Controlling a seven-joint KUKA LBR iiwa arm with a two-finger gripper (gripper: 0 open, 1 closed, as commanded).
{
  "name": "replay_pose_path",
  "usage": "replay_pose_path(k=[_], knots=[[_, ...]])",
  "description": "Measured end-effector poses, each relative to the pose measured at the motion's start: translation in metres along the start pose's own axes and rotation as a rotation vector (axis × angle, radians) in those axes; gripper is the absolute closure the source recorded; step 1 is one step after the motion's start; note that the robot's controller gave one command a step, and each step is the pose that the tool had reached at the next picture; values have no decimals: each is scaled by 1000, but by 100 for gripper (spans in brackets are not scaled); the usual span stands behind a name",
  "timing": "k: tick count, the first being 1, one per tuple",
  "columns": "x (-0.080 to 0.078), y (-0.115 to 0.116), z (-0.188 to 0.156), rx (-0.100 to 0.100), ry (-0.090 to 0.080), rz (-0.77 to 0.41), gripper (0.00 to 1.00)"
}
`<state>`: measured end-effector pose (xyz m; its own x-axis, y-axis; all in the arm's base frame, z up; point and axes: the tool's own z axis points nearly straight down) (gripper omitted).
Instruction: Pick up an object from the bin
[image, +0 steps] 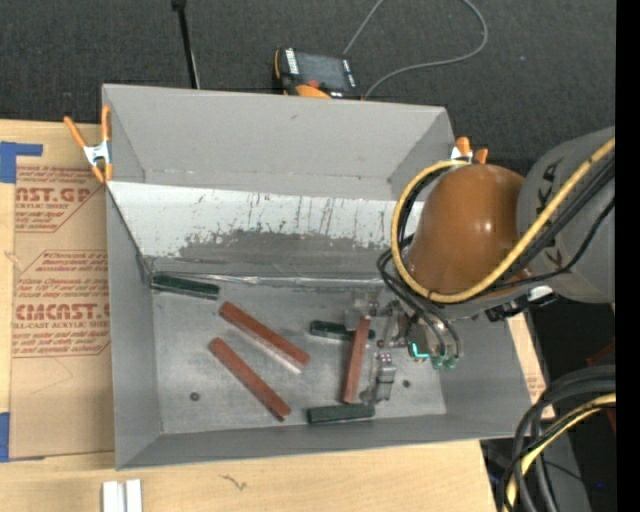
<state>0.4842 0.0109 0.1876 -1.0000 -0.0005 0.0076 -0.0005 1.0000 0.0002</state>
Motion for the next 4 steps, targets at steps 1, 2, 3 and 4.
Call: replay_pose_path(k=[1,2,3,4], knots=[[-2,-41,-106,1,-19,62,0],[-30,-33,119,1,-14,-273,0],[-29,-33,118,0,-8,-273,100],[-52,-15,0,2,-18,-288,100]])
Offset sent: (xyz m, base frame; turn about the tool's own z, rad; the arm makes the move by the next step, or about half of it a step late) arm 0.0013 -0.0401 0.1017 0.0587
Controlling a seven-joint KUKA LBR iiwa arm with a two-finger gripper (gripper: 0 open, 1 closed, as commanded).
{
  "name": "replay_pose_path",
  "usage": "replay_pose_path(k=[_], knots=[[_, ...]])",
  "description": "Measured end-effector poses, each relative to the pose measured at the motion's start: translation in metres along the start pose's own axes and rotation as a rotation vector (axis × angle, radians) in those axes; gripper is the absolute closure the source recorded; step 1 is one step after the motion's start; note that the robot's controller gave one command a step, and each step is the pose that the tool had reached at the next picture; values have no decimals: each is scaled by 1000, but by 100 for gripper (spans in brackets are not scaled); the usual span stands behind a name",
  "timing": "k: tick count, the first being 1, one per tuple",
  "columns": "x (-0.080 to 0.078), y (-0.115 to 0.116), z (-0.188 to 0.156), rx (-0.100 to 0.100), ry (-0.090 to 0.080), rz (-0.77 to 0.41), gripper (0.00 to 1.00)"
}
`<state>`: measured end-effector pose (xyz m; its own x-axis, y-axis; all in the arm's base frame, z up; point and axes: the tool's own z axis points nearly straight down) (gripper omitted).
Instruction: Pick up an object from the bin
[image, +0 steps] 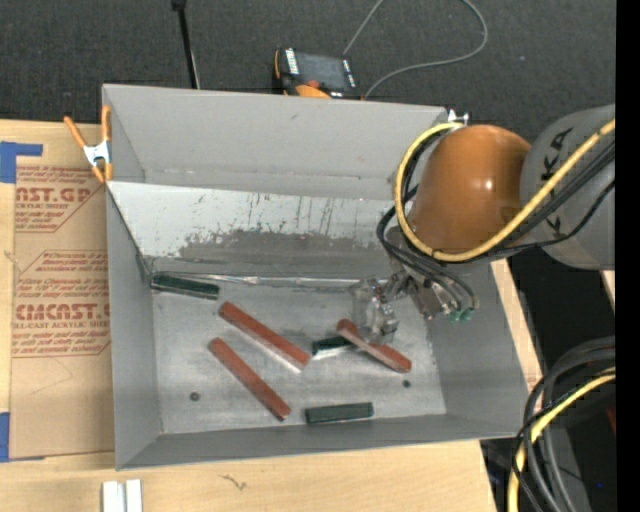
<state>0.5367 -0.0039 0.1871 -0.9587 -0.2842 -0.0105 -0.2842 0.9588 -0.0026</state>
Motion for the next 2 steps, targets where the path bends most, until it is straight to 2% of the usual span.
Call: replay_pose_path(k=[1,2], knots=[[-20,71,46,-7,10,-154,100],[-20,68,44,-5,9,-149,0]])
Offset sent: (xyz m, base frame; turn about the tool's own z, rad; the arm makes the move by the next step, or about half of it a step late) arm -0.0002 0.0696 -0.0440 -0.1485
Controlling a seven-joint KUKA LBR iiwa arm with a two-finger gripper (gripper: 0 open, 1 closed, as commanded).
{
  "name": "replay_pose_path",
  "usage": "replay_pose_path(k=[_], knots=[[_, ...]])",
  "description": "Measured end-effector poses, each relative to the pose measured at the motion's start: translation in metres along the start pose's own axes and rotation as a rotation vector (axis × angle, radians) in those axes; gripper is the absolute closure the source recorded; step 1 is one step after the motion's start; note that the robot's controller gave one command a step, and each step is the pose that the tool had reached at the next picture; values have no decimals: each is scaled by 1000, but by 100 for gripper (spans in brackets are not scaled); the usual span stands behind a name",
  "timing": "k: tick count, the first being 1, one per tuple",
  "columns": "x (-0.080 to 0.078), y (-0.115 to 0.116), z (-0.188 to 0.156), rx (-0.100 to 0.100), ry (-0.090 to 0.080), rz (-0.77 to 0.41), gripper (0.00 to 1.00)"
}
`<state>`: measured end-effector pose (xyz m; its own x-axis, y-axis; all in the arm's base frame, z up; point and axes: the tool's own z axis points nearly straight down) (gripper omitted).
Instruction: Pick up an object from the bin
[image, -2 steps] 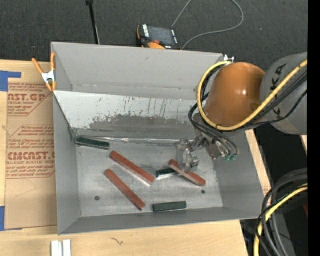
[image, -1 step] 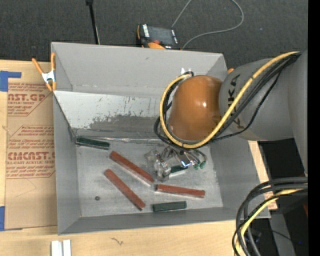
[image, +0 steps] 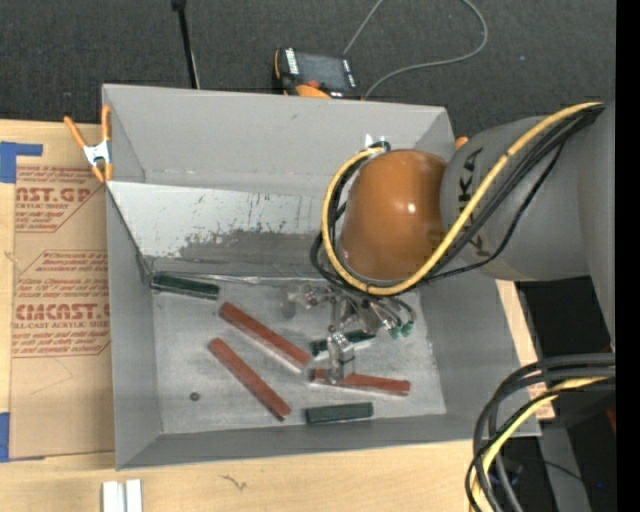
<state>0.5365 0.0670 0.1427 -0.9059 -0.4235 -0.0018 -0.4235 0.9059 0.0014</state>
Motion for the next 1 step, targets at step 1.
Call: replay_pose_path(k=[1], knots=[[32,-71,76,0,7,138,0]])
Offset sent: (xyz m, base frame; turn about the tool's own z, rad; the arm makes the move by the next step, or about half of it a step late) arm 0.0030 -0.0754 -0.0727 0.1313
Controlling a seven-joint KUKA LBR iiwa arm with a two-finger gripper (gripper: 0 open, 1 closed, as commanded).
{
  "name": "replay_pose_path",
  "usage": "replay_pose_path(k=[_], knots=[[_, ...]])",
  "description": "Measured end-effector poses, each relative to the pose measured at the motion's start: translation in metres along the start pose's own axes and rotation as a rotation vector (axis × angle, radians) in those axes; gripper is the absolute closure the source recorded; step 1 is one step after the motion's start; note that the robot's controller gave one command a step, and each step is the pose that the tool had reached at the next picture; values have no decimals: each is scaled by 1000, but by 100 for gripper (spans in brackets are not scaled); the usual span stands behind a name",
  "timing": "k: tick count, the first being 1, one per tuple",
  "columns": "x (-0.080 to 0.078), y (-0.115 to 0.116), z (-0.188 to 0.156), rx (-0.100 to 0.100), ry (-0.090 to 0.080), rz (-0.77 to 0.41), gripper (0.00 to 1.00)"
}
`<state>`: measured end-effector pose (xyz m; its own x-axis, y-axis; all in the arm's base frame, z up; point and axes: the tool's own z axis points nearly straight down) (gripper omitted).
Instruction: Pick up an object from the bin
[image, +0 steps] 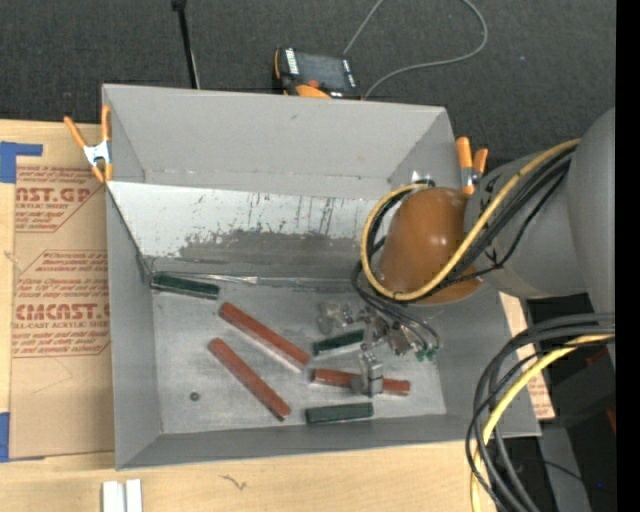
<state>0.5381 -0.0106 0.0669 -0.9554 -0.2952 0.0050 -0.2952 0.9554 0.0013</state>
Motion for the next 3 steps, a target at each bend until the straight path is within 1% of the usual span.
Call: replay_pose_path(k=[1,2,3], knots=[[-3,2,-4,2,-8,-5,100],[-3,2,-4,2,-8,-5,100],[-25,10,-175,6,-13,-435,100]])
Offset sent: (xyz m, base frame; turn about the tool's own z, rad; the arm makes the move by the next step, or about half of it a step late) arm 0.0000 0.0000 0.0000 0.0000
